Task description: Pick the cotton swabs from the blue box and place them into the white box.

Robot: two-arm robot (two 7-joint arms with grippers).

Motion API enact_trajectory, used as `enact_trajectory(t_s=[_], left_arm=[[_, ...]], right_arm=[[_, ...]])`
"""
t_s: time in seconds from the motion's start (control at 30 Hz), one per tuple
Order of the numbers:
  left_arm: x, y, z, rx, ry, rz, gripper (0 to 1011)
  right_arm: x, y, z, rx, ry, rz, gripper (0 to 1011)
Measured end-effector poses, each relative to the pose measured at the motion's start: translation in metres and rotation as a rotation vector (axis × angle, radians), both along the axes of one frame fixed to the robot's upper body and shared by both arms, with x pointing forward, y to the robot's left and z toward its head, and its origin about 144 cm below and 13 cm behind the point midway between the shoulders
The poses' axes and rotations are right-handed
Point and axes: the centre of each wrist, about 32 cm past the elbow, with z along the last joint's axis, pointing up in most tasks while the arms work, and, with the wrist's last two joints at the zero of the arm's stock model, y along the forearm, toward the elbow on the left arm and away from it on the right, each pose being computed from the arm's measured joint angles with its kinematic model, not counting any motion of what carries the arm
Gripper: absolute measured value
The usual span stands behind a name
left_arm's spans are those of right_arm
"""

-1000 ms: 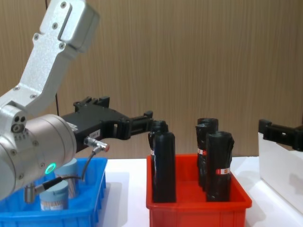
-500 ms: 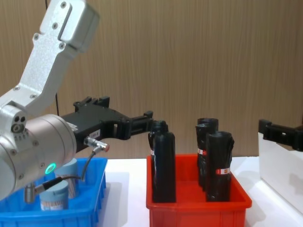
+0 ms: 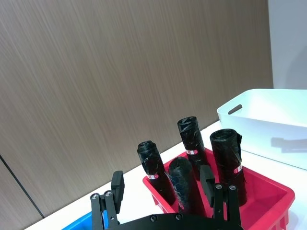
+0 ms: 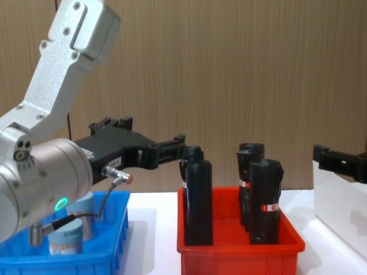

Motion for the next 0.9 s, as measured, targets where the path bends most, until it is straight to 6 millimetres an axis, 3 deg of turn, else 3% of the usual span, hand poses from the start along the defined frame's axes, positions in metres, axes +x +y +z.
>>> enact_trajectory(t_s=[0.9], left_arm=[[0.0000, 0.0000, 0.0000, 0.000, 0.000, 0.000, 1003]], right_arm=[[0.0000, 0.0000, 0.0000, 0.000, 0.000, 0.000, 1002]])
